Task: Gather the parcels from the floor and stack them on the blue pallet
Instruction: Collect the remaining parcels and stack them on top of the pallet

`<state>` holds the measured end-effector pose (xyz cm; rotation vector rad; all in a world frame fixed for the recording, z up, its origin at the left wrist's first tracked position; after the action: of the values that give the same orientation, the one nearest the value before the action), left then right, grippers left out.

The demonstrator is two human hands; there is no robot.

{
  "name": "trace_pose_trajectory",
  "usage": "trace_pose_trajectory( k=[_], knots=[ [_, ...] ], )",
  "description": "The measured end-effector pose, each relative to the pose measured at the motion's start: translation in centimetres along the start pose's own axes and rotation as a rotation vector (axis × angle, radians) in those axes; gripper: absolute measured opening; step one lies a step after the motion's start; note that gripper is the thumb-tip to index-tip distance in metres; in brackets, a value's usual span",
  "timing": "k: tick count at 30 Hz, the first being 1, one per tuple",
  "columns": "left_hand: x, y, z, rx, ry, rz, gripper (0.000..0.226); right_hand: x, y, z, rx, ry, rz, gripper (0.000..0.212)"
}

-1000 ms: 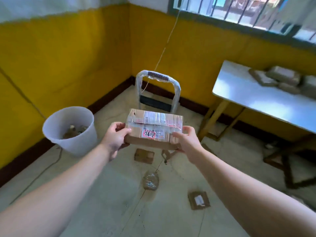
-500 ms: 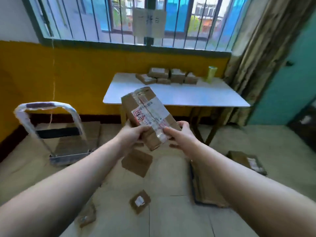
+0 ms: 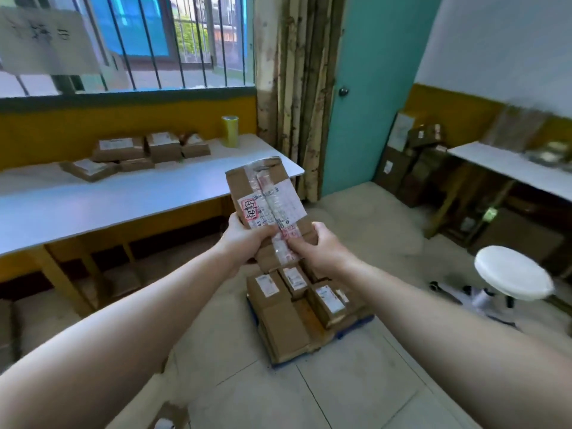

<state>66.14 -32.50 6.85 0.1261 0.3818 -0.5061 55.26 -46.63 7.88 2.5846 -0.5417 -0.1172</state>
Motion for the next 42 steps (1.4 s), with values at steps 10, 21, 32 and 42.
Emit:
trace_pose_trajectory(
  k=[10, 21, 32, 42],
  knots=[
    [12.2, -9.9, -1.1, 0.192, 0.192, -0.209, 0.06, 8.1, 5.8, 9.0, -0.454, 0.054, -0.037, 0.079],
    [21.7, -16.0, -2.2, 0.24, 0.265, -0.31, 0.03, 16.9, 7.8, 16.3, -0.596, 0.075, -0.15, 0.064],
    [26.5, -16.1, -17.1, 0.992, 0.356, 0.017, 0.057, 18.4, 6.6, 31.9, -0.681, 0.108, -0.519, 0.059],
    [30.1, -17.5, -34.7, 1.308, 0.465, -0.015, 0.085, 17.0, -0.3, 46.8, -0.686, 0.056, -0.646, 0.058]
  ],
)
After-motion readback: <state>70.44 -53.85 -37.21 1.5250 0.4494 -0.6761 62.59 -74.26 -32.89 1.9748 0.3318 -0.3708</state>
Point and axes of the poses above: each hand's wrist, its own x-axis towards the middle knuckle, its own y-axis out of the back of the hand, z = x × y, the point moved 10 cm from there along x, towards the middle knuckle, and after that the axes turned 8 degrees about y, right-handed, at the moved point
